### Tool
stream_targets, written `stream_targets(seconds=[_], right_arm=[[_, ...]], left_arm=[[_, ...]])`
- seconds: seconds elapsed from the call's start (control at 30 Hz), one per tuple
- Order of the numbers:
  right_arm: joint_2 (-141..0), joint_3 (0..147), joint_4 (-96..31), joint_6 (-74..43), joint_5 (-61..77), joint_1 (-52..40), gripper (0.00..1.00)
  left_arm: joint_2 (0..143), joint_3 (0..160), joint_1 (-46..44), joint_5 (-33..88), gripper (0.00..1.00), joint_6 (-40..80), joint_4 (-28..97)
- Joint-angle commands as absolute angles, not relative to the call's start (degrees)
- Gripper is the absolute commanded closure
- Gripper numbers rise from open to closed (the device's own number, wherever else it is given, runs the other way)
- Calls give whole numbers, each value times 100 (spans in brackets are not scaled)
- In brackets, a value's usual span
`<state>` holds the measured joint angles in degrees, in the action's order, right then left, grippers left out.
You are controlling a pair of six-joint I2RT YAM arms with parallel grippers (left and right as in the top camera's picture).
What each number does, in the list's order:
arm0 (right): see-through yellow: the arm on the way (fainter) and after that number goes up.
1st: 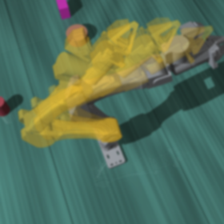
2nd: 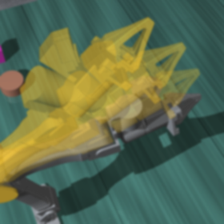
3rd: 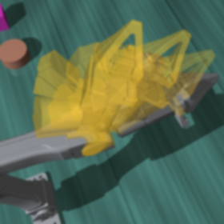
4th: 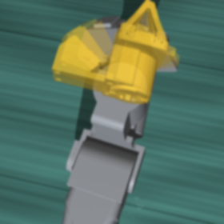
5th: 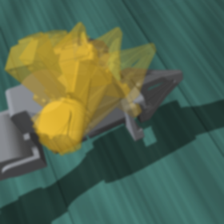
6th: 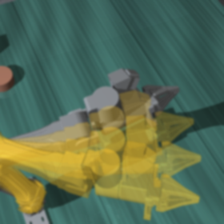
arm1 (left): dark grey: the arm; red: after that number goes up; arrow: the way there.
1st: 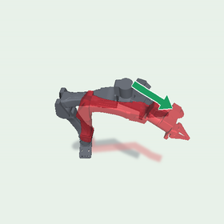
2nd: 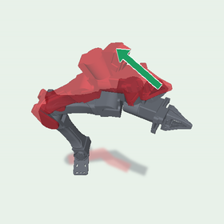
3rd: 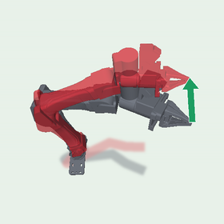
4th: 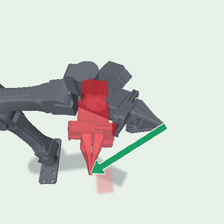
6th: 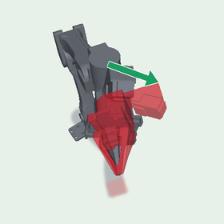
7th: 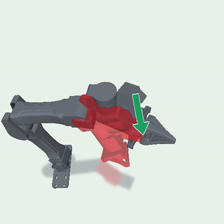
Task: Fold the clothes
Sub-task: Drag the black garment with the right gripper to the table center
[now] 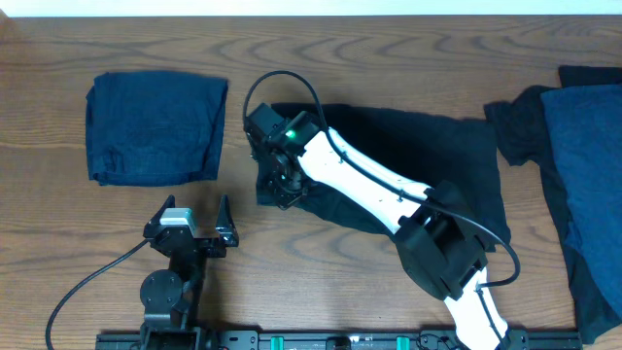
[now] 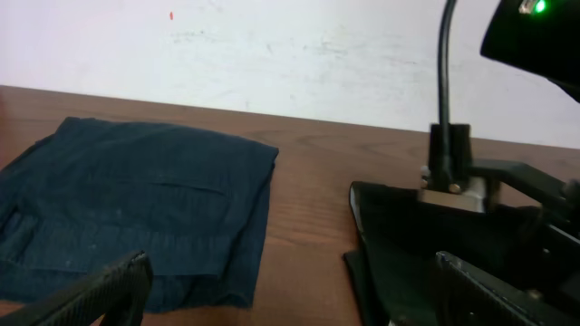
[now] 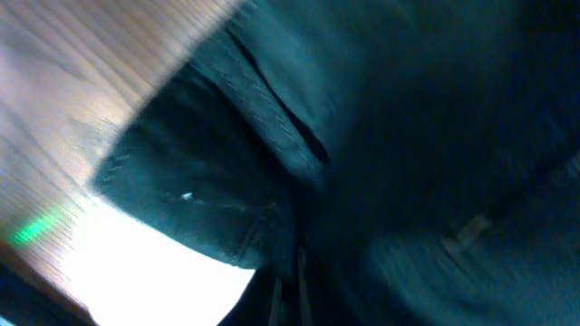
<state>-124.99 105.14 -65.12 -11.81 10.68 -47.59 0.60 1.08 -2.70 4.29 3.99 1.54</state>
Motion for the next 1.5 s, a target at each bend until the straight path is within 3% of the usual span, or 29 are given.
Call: stream_targets(seconds=[0.0,0.07,0.13,0.2,0.37,0.43,0.57,0.63,0.8,1.13,1.27,1.47], right_arm=[[-12355,10573,-6681,-1286,1225,-4733,75],[-12355,10573,-6801,-1225,1730,-4744,37],[-12352,10575,-6921,-670,2530,-4729,23],[-12337,10619,-7096,-71,3284,-4628,22],[-12278,10947,-7242,64,3282,-3997,29],[-12278,10997,-7054,19,3280,-3756,38],[-12296,10945,-6608,-86,3269,-3498,88],[-12296,10857,-6462,-255,3129,-3489,99],[-12296,10422,-6274,-781,2248,-3769,99],[-12296,8560,-5026,-1610,1984,-4593,99],[-12278,8510,-5100,-1190,2639,-4694,99],[-12060,9290,-5798,-386,3326,-4307,85]], left_arm=[[23,23,-285,513,2,303,362],[23,23,-285,513,2,303,362],[23,23,-285,513,2,303,362],[23,23,-285,513,2,303,362],[23,23,-285,513,2,303,362],[23,23,-285,513,2,303,362],[23,23,-285,513,2,303,362],[23,23,-285,513,2,303,362],[23,23,-285,513,2,303,362],[23,23,-285,513,2,303,362],[23,23,-285,513,2,303,362],[23,23,-285,513,2,303,362]])
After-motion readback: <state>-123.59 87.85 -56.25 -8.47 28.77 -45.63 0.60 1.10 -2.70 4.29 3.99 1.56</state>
